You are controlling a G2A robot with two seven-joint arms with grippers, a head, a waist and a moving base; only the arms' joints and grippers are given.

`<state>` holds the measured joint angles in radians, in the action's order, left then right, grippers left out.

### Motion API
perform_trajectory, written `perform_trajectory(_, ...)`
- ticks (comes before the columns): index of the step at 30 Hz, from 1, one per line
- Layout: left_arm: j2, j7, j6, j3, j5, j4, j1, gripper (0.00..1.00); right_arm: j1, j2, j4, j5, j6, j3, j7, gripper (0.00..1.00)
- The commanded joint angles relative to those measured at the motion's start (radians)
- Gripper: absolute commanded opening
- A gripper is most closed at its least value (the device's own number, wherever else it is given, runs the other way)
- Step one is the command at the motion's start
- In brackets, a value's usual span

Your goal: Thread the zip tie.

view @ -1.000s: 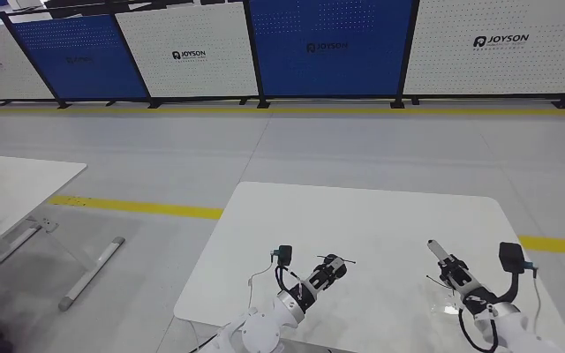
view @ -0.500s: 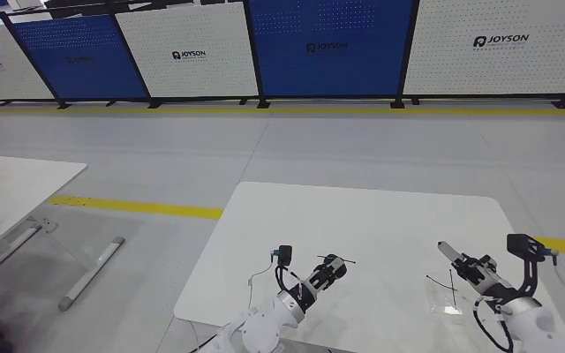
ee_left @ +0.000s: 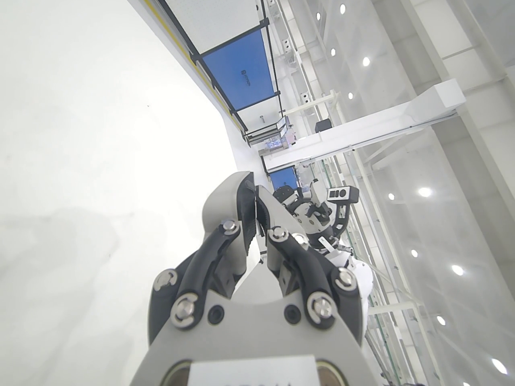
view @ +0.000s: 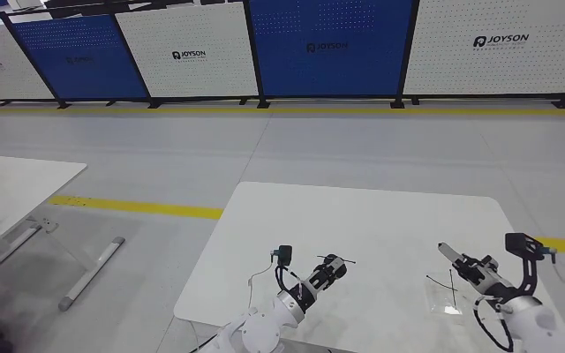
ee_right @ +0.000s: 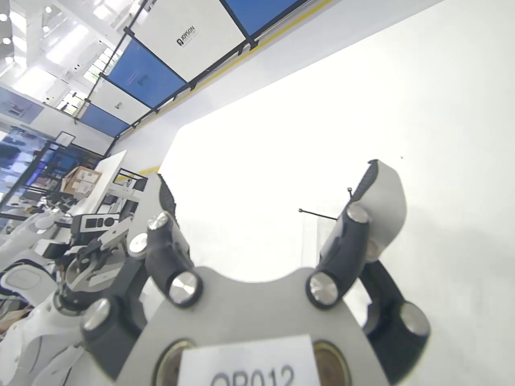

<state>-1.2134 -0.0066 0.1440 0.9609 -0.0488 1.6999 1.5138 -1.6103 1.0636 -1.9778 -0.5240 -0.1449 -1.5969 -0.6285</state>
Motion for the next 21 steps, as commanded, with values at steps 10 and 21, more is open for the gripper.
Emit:
perform_trajectory(10, 0.000, 0.000, 0.000, 0.000, 0.000, 0.000, 0.000, 0.00, 0.022, -0.023, -0.014, -0.162, 0.090, -0.051, -0.172, 1.00)
perform_trajectory(21, 0.000, 0.000, 0.000, 0.000, 0.000, 0.000, 0.000, 0.00, 0.022, -0.023, -0.014, -0.162, 0.090, -0.051, -0.172, 1.00)
